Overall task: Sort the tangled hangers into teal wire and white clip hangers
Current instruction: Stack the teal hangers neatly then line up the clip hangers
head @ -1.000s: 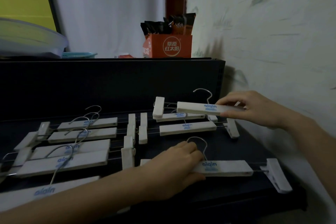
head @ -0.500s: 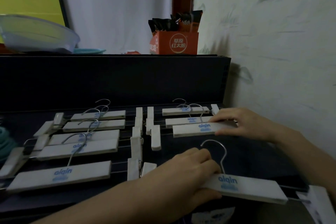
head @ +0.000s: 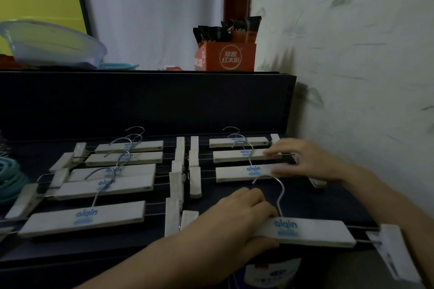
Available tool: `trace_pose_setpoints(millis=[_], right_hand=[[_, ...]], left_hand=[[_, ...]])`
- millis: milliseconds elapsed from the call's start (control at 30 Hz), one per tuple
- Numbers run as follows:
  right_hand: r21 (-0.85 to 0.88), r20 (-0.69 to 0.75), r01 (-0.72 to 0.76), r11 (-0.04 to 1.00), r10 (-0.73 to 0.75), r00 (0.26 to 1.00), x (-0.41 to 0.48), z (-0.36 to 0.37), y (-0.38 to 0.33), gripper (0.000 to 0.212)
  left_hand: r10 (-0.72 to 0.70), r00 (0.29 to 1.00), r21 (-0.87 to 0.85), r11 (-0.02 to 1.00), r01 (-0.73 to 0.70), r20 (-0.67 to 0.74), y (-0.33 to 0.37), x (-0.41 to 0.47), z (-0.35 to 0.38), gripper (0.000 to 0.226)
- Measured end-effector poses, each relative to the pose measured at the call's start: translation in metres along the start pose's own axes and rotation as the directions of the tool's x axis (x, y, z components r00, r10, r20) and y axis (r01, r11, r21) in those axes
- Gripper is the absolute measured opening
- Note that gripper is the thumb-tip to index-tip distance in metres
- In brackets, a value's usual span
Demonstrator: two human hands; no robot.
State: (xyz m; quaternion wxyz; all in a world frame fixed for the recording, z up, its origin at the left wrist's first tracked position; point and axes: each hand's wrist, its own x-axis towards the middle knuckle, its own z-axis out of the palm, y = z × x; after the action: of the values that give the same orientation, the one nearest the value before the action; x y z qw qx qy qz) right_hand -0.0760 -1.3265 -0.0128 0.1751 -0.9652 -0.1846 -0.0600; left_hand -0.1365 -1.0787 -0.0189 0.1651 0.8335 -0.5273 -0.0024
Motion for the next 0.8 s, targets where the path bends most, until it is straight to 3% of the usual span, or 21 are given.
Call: trace_pose_setpoints(millis=[100, 267, 400, 500, 667, 800], right_hand=[[0.212, -0.188, -0.031, 0.977, 0.072, 0.979, -0.02, -0.028, 0.003, 0.056], [0.396, -0.324, 0.043, 0.917, 0.095, 0.941, -0.06, -0.05, -0.002, 0.061], [0.387, -0.33, -0.009, 0.922, 0.147, 0.933, -0.081, -0.033, -0.009, 0.05], [0.361, -0.344, -0.067, 0.93, 0.199, 0.918, -0.089, -0.011, -0.006, 0.058], [0.329, -0.375, -0.101, 0.939, 0.228, 0.898, -0.096, 0.021, -0.002, 0.055], [0.329, -0.445, -0.075, 0.941, 0.225, 0.867, -0.097, 0.033, -0.008, 0.029]], left_hand=[[-0.031, 0.998, -0.013, 0.999, 0.031, -0.061, -0.001, 0.0, 0.003, 0.04], [-0.111, 0.964, -0.047, 0.994, 0.103, -0.241, 0.0, 0.009, 0.011, 0.039], [-0.16, 0.945, -0.04, 0.987, 0.155, -0.285, -0.011, 0.02, 0.02, 0.04], [-0.167, 0.941, 0.004, 0.984, 0.176, -0.293, -0.019, 0.025, 0.025, 0.039], [-0.177, 0.94, 0.025, 0.981, 0.193, -0.292, -0.024, 0.028, 0.032, 0.04], [-0.155, 0.936, 0.044, 0.983, 0.178, -0.315, -0.026, 0.028, 0.033, 0.042]])
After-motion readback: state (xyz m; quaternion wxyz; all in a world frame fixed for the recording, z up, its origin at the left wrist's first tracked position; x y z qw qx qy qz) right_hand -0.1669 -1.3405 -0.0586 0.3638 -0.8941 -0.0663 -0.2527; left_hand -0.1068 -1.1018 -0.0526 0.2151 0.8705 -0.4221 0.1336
